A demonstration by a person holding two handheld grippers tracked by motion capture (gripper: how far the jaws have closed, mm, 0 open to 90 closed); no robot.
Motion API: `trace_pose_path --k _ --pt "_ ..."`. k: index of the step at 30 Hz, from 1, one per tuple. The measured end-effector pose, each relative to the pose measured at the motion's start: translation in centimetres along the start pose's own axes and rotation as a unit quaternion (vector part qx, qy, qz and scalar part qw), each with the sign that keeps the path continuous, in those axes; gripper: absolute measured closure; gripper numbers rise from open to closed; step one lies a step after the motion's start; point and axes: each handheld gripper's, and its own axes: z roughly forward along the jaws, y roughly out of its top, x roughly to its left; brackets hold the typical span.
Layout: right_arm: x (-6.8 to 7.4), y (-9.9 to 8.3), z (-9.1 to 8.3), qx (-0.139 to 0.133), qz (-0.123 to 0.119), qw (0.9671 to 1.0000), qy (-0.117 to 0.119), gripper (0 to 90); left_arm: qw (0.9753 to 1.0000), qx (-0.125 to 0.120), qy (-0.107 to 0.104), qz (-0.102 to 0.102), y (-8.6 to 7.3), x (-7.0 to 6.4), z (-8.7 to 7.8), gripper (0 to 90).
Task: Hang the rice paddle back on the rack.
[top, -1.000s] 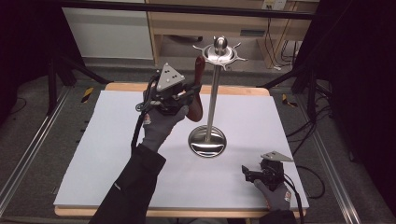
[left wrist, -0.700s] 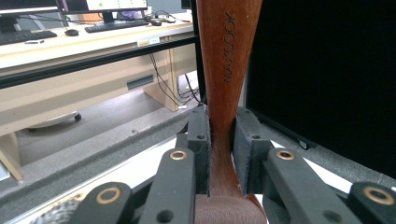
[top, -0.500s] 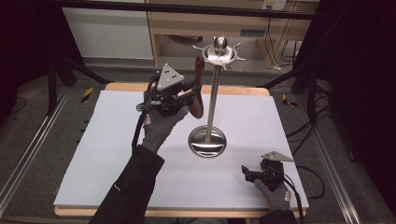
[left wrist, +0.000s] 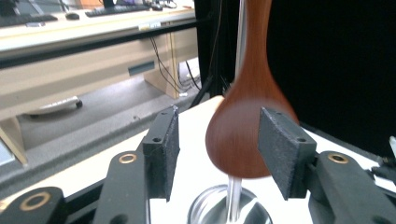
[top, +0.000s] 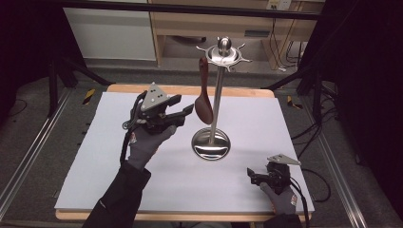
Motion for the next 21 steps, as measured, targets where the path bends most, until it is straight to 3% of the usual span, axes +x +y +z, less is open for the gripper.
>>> trace_pose_path --k 11,21 --pt "0.0 -0.1 0.0 0.003 0.001 1.0000 -0.005 7.7 0.9990 0.040 -0.006 -0.019 -5.0 0.4 -1.4 44.9" --pt "-0.2 -0.2 -0.1 0.008 0.000 1.0000 -0.005 7.9 0.9962 0.075 -0.002 -0.043 -9.9 1.1 -2.0 44.3"
